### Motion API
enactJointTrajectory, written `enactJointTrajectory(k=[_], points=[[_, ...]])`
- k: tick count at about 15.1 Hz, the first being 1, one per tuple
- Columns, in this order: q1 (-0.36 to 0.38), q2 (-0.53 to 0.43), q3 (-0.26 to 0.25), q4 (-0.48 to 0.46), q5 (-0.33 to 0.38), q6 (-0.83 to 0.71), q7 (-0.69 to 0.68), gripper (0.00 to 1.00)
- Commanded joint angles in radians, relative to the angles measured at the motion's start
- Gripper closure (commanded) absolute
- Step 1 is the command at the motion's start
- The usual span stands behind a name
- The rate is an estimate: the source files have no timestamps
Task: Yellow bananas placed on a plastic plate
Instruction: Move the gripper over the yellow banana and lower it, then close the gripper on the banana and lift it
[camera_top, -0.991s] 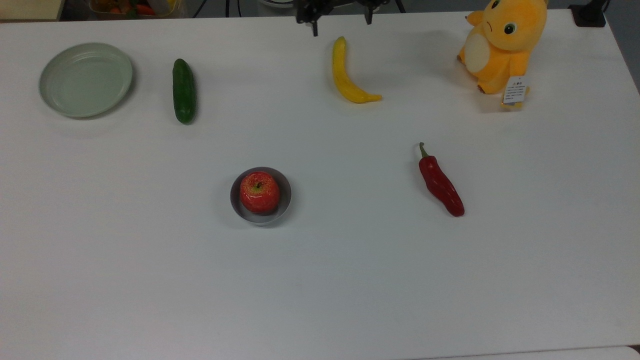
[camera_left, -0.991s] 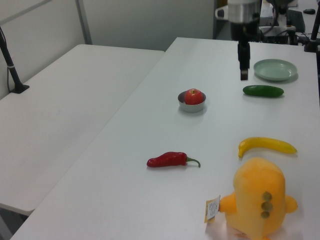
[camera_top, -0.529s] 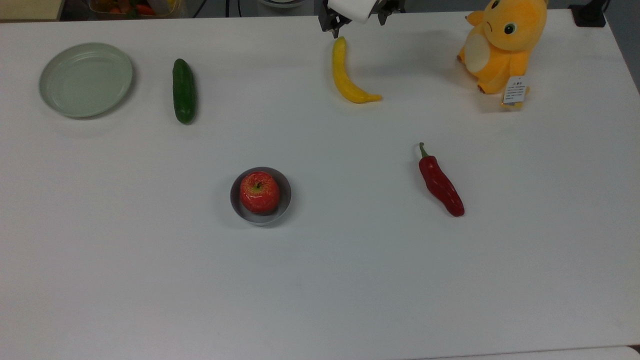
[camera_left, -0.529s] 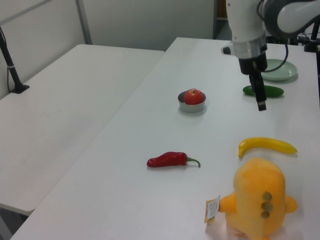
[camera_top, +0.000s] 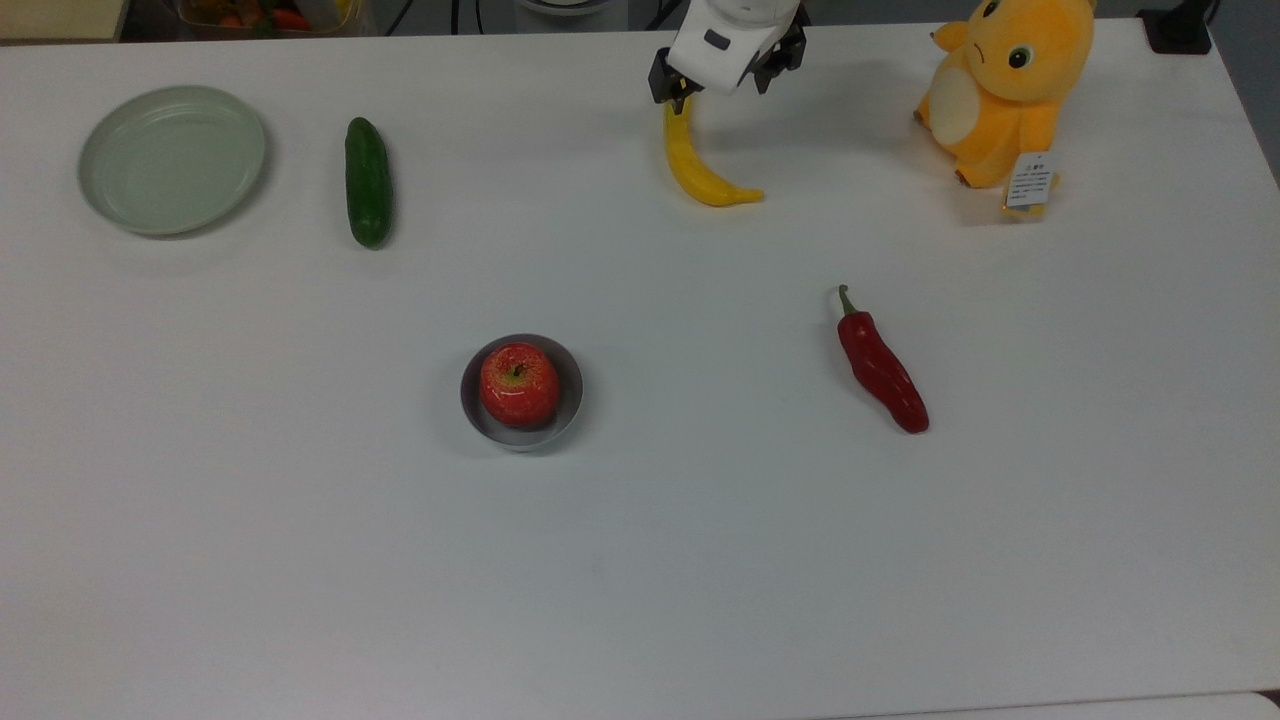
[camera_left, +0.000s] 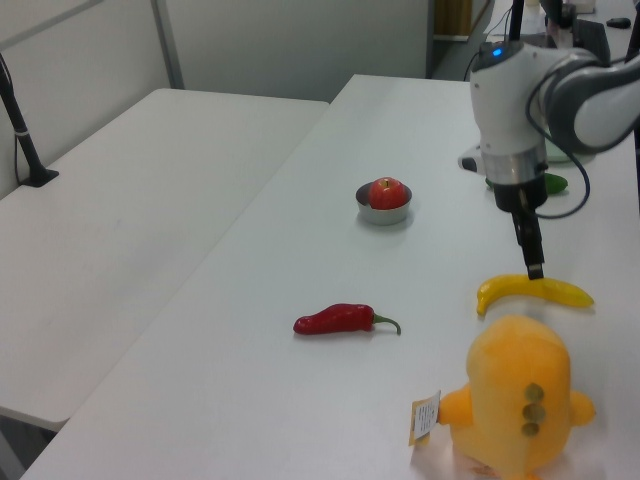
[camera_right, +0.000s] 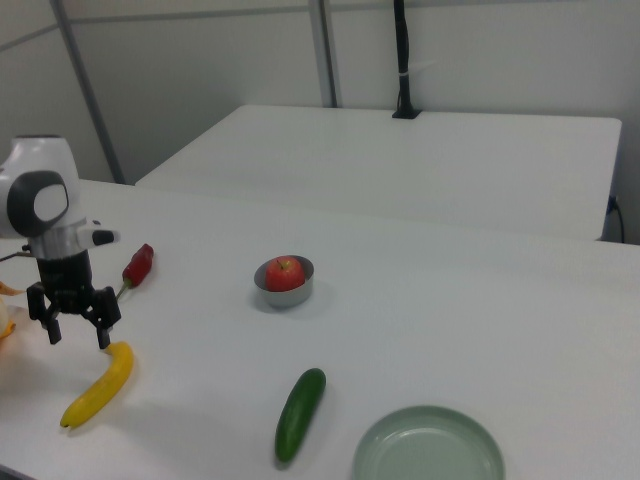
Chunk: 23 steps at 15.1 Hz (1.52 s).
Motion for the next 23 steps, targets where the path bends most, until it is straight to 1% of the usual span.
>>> enactJointTrajectory(k=[1,4,8,10,12,15,18,20,21,22,23], points=[[-0.006,-0.043,0.006,-0.108,-0.018,0.111,0.028,0.0],[-0.029,-0.04,0.006,-0.111,-0.037,0.142,0.028,0.0],[-0.031,0.005,0.006,-0.12,-0.049,0.181,0.037,0.0],[-0.031,0.008,0.006,-0.122,-0.055,0.181,0.04,0.09],[-0.034,0.009,0.006,-0.122,-0.055,0.182,0.043,0.15],[-0.038,0.024,0.006,-0.122,-0.055,0.188,0.043,0.19],[-0.038,0.035,0.006,-0.122,-0.055,0.196,0.043,0.27],[-0.04,0.038,0.006,-0.122,-0.056,0.198,0.043,0.28],[-0.04,0.038,0.006,-0.122,-0.06,0.198,0.043,0.33],[-0.04,0.038,0.006,-0.123,-0.06,0.198,0.043,0.36],[-0.04,0.04,0.006,-0.123,-0.06,0.198,0.043,0.42]])
